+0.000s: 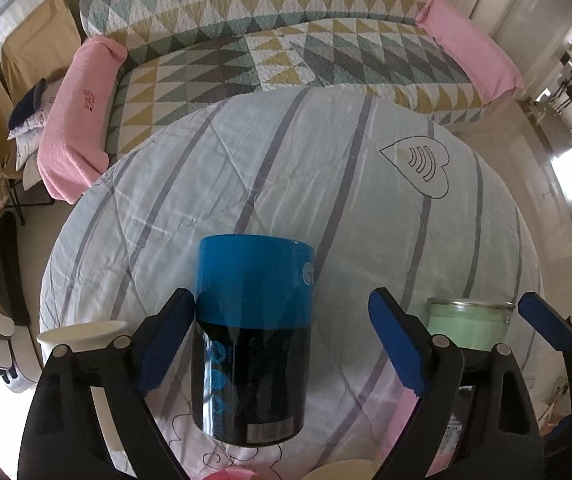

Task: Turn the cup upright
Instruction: 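Grasp the blue-and-black cup around its body with the left tool, then rotate the held cup with the left tool so its opening faces up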

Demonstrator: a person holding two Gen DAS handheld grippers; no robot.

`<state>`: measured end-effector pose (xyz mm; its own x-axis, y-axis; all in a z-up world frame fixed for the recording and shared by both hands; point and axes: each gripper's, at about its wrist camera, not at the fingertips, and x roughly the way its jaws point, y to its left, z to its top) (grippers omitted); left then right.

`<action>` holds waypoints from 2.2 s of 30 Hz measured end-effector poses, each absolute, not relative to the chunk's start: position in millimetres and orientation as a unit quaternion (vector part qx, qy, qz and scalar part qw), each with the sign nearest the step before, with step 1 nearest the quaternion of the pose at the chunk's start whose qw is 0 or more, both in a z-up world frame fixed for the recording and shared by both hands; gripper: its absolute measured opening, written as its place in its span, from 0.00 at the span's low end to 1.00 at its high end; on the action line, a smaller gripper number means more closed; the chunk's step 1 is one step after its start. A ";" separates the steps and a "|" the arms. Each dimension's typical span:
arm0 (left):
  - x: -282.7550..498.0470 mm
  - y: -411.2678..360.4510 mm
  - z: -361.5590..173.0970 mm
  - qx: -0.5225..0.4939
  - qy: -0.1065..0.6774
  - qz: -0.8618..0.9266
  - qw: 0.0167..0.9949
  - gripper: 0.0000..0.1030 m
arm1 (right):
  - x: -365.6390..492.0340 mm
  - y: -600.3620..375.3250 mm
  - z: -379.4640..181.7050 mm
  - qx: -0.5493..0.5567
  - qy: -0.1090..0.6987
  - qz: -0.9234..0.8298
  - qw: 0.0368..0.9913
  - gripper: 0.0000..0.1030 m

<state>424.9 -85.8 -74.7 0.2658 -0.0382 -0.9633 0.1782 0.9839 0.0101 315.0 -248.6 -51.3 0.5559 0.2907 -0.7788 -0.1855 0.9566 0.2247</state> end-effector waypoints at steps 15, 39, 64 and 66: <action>445.5 -89.9 -98.4 0.086 0.627 -0.060 0.772 0.92 | 318.6 -237.1 -52.4 0.028 0.446 0.137 0.884 0.80; 394.3 -65.8 -52.0 0.017 0.551 -0.110 0.827 0.74 | 306.6 -229.7 -41.2 0.020 0.434 0.141 0.890 0.80; 312.3 -24.7 -40.8 -0.003 0.487 -0.129 0.864 0.75 | 273.3 -204.0 -32.5 -0.014 0.429 0.155 0.890 0.80; 310.4 -24.2 -38.9 -0.004 0.486 -0.129 0.864 0.79 | 271.0 -201.6 -31.4 -0.018 0.429 0.154 0.890 0.80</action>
<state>310.4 -24.2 -38.9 0.4945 -0.2262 -0.8392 0.2186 0.9669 -0.1318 271.0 -201.6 -31.4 0.5851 0.2596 -0.7683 -0.2901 0.9517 0.1006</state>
